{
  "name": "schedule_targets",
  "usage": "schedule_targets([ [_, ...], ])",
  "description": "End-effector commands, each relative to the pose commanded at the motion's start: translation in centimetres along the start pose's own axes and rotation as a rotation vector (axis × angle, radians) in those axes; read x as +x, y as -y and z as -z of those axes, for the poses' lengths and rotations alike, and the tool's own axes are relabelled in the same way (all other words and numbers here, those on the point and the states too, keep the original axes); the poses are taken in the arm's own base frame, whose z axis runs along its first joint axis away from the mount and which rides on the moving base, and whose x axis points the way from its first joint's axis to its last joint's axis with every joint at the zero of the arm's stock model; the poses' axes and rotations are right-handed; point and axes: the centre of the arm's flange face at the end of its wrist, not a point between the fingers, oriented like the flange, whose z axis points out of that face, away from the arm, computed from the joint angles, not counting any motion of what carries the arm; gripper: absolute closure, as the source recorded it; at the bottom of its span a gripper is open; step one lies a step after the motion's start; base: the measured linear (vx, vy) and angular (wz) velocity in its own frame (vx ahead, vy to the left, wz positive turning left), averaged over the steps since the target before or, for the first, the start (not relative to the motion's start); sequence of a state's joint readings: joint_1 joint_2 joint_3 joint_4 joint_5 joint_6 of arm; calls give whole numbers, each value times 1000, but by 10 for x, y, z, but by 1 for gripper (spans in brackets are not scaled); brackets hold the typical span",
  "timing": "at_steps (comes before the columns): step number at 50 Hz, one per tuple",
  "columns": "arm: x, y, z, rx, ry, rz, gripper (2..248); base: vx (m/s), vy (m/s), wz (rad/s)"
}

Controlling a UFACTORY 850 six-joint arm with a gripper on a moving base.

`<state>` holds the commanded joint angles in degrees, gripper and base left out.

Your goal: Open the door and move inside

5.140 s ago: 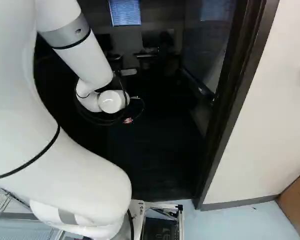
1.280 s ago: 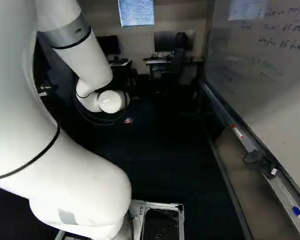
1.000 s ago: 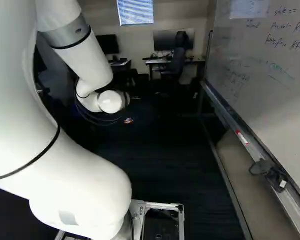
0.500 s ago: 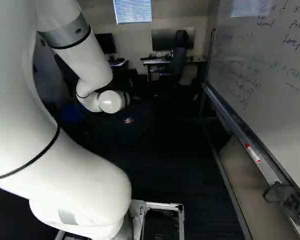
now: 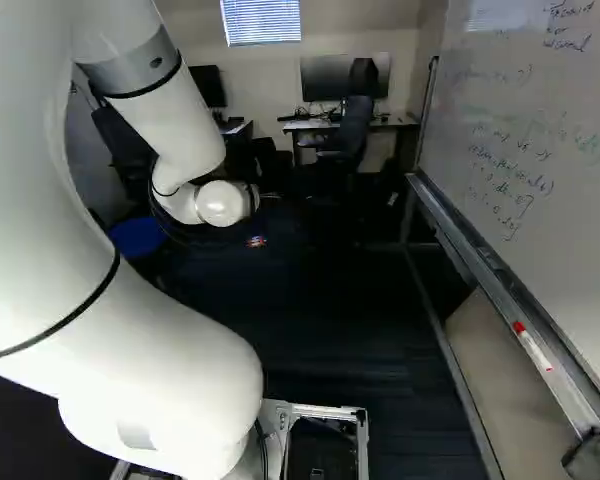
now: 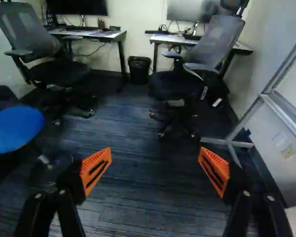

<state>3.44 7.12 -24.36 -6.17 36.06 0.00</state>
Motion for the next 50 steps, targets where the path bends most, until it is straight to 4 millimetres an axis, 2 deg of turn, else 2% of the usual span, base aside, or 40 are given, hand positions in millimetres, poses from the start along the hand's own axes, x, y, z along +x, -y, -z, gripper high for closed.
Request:
schedule_targets([
  [29,1,0,-2,0,0,0,3,228,10,1],
  [50,2,-1,-4,0,1,0,3,11,1,2],
])
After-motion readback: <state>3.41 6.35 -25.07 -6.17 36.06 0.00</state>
